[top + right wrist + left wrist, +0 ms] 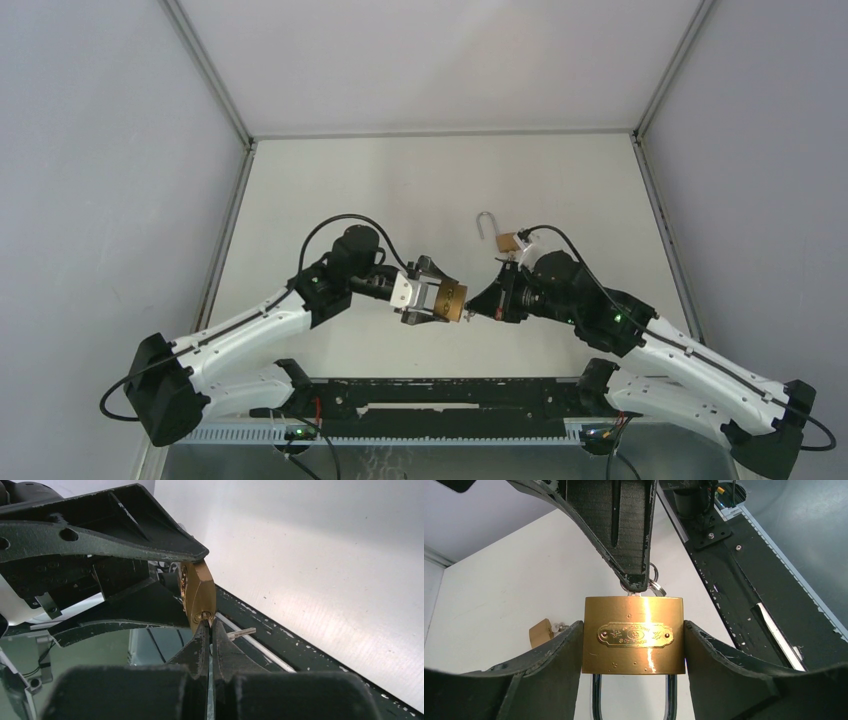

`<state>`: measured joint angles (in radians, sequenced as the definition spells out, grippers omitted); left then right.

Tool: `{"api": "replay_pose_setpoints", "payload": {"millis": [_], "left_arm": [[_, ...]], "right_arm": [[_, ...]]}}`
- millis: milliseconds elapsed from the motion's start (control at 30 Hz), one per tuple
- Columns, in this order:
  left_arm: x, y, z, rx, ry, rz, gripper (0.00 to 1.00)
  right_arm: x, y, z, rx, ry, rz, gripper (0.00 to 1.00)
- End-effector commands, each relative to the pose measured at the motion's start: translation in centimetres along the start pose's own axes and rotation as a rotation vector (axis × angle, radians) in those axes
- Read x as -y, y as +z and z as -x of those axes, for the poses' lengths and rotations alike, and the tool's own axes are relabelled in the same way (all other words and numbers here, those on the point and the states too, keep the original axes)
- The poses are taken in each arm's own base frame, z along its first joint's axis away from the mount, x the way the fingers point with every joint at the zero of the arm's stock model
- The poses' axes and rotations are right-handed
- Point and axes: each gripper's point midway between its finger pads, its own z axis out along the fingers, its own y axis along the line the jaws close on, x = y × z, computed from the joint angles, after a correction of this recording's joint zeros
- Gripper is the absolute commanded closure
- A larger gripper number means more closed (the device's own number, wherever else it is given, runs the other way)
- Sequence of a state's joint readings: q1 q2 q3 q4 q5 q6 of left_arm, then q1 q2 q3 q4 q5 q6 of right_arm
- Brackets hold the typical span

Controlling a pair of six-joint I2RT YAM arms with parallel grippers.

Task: Unlock with the key

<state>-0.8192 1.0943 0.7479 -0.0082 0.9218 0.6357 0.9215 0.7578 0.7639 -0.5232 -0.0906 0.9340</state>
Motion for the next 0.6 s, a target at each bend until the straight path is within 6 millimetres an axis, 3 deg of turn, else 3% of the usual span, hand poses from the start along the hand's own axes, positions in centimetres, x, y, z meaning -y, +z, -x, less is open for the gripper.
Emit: {"api": "replay_pose_setpoints", "payload": {"millis": [0,267,567], "left_arm": [[0.28,0.11,4.32,0.134,0.144,-0.032,1.0],[0.81,0.26,4.73,0.149,0.137,-0.057,1.0],[0.65,0.17,4.96,0.147,0.151,-0.043,1.0]], "right_arm": [[-1.88,-0.31,1.28,0.04,0.03,0.076,1.0],[-1.25,0.33,0.62,0.004,-0.207,0.089,1.0],[-1.37,0.55,1.13,0.017,-0.125,0.081,1.0]]}}
